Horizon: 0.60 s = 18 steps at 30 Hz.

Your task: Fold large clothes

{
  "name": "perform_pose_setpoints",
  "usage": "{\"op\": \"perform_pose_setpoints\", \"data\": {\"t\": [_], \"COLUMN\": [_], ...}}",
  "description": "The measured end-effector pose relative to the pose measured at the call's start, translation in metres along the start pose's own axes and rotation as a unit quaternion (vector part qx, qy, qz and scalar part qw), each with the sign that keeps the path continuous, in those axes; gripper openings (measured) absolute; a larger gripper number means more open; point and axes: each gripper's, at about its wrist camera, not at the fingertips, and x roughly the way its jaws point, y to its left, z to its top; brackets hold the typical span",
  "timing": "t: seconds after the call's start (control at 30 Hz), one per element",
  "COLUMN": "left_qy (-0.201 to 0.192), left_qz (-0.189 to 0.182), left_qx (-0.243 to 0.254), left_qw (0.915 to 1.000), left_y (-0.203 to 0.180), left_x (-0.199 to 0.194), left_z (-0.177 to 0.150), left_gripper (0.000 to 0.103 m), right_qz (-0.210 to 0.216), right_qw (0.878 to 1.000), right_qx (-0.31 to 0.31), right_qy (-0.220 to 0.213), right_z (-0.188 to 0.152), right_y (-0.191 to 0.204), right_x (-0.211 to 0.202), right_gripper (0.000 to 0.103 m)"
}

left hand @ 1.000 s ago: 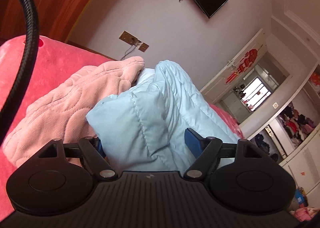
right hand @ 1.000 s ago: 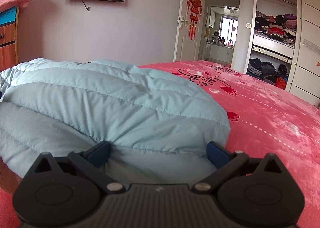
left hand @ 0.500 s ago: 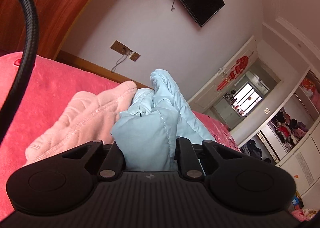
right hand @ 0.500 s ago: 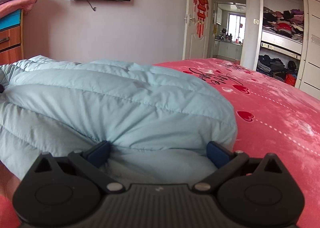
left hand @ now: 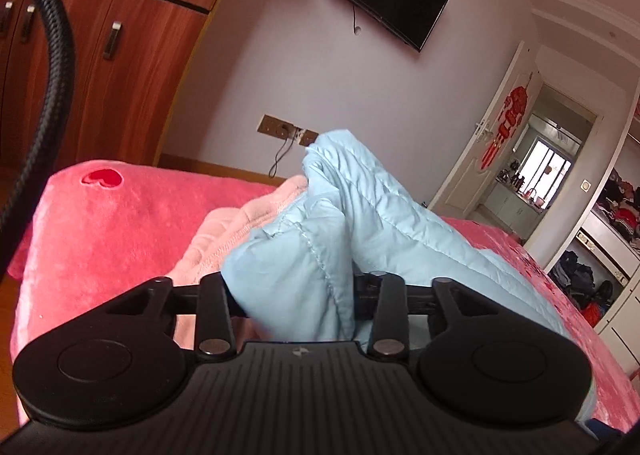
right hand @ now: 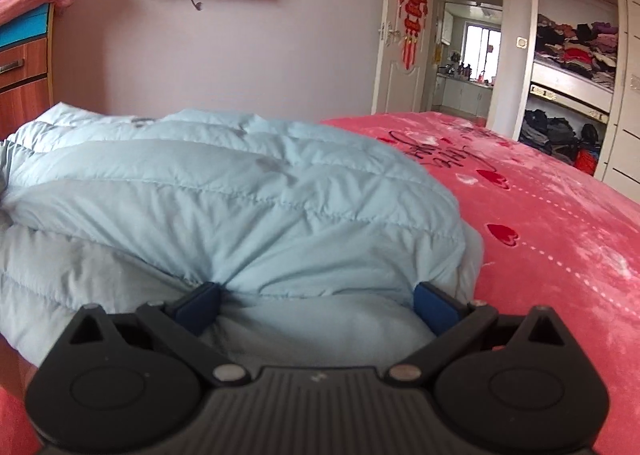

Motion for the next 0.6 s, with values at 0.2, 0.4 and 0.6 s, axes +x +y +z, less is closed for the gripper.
{"op": "perform_pose_setpoints", "data": {"t": [0.2, 0.4, 0.6], "left_qy": [-0.035, -0.012, 0.032], "left_qz": [0.022, -0.013, -0.061], "left_qx": [0.044, 0.1, 0.16], "left_qw": [0.9982, 0.9948, 0.9847], "left_y": [-0.004, -0.03, -0.061], "left_x": [-0.041, -0.092, -0.15], "left_z": [0.015, 0.014, -0.004], "left_gripper": [0.082, 0.096, 0.098], "right_qz": [-0.018, -0.044, -0.068], "right_qw": [0.995, 0.99, 0.984], "right_qx": [0.091, 0.133, 0.158], "right_qy": [-0.028, 0.024, 0.049], "right_z": [-0.003, -0.031, -0.057], "right_y": [-0.018, -0.024, -0.02], "right_x": [-0.071, -0.136, -0.204], "right_gripper": [0.102, 0.102, 0.102]}}
